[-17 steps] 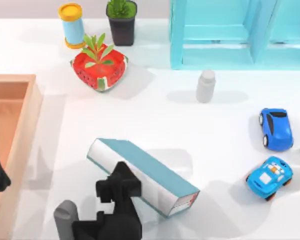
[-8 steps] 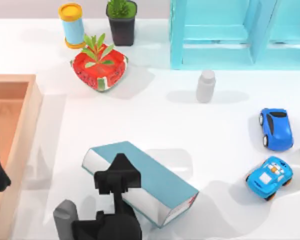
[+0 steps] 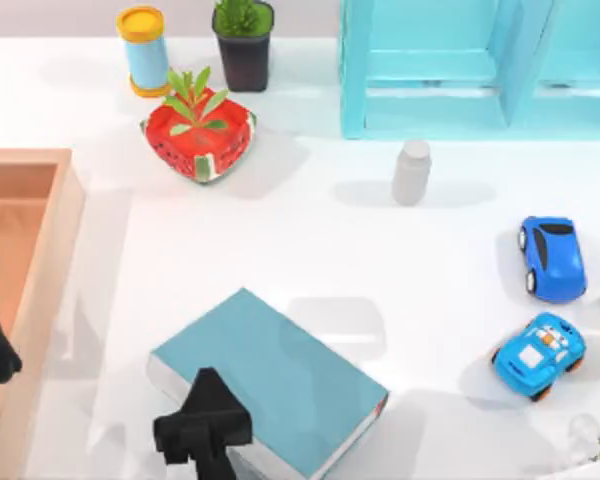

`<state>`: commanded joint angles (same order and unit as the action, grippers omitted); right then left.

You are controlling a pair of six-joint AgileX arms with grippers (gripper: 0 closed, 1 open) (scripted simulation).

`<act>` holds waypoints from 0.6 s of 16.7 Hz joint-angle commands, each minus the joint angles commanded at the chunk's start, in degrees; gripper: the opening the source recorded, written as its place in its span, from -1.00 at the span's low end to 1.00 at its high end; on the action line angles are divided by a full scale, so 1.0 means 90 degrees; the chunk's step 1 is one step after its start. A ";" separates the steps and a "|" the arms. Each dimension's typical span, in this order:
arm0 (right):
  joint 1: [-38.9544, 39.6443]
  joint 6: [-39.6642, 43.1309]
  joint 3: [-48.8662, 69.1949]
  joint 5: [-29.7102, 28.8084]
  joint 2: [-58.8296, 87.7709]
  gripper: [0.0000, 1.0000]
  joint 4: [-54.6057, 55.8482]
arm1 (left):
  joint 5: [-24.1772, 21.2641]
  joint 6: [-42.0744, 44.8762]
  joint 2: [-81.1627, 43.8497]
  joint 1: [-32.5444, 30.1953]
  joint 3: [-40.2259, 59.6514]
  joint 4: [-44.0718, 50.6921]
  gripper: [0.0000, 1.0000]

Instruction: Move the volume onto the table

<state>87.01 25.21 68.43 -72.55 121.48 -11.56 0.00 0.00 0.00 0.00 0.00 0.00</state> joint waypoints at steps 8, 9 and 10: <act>0.1641 -0.4030 0.1408 -0.0082 0.0846 1.00 -0.4553 | 0.0000 0.0000 0.0000 0.0000 0.0000 0.0000 1.00; 0.1729 -0.4534 0.1581 -0.0066 0.0924 1.00 -0.5163 | 0.0000 0.0000 0.0000 0.0000 0.0000 0.0000 1.00; 0.1788 -0.5010 0.1744 -0.0046 0.0991 1.00 -0.5729 | 0.0000 0.0000 0.0000 0.0000 0.0000 0.0000 1.00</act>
<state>103.10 -19.88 84.13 -72.96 130.40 -63.12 0.00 0.00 0.00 0.00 0.00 0.00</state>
